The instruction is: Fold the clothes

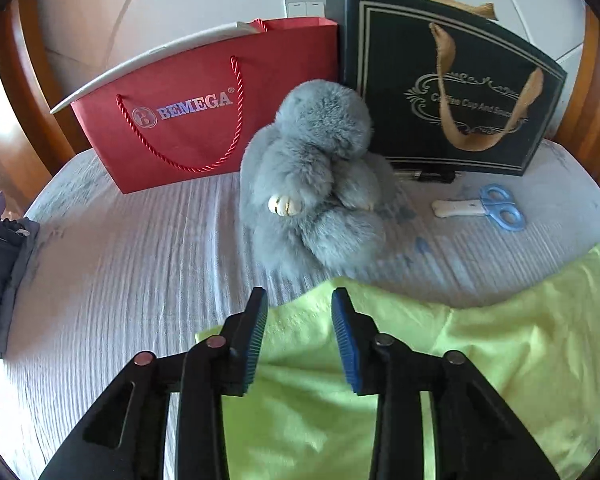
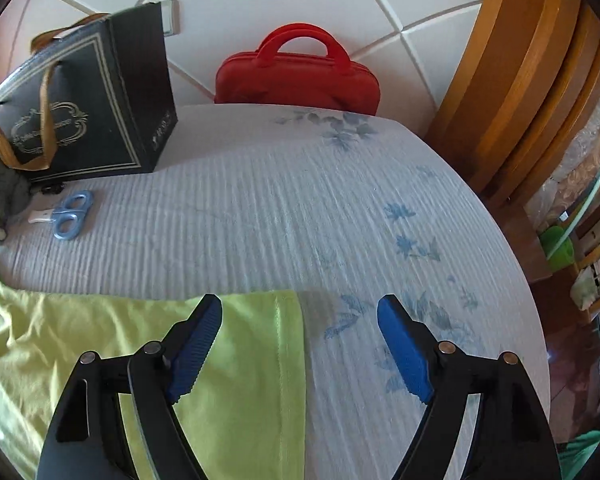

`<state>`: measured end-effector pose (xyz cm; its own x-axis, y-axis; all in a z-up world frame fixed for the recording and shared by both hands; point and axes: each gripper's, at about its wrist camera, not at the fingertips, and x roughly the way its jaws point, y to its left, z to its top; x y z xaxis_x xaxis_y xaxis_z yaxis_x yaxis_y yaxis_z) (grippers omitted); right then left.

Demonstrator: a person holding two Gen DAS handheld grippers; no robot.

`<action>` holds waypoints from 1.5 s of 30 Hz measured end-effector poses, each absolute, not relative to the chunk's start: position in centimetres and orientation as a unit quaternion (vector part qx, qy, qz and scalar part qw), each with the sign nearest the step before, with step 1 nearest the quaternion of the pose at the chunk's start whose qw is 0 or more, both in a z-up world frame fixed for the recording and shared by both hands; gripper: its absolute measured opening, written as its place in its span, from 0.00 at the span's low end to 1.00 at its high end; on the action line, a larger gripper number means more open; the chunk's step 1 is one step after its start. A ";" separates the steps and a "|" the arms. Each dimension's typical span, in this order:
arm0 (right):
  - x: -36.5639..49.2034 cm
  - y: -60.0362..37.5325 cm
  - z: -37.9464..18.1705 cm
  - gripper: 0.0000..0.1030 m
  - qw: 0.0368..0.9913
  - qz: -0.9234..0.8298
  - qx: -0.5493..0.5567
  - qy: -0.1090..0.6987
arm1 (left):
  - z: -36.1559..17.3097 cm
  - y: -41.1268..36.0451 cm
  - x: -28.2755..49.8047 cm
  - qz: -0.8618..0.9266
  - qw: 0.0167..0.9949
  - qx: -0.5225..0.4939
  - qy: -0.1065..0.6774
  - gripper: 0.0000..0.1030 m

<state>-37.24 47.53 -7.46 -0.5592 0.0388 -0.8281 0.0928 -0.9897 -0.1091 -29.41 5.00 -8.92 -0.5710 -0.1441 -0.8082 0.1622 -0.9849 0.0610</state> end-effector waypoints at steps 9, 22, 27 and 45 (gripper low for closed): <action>-21.1 51.1 -7.7 0.70 0.065 -0.866 0.495 0.027 | -8.4 8.8 -16.6 -0.877 0.056 0.478 -0.017 0.43; -7.0 53.7 -10.6 0.69 0.108 -0.831 0.545 -0.017 | -12.2 10.0 -7.5 -0.855 0.042 0.517 0.011 0.43; -5.8 51.0 -13.3 0.26 0.137 -0.804 0.577 0.043 | -11.8 9.5 -6.4 -0.855 0.057 0.515 0.030 0.43; -10.2 50.2 -7.5 0.08 0.177 -0.834 0.518 0.062 | -11.8 8.1 -1.6 -0.848 0.109 0.513 0.083 0.44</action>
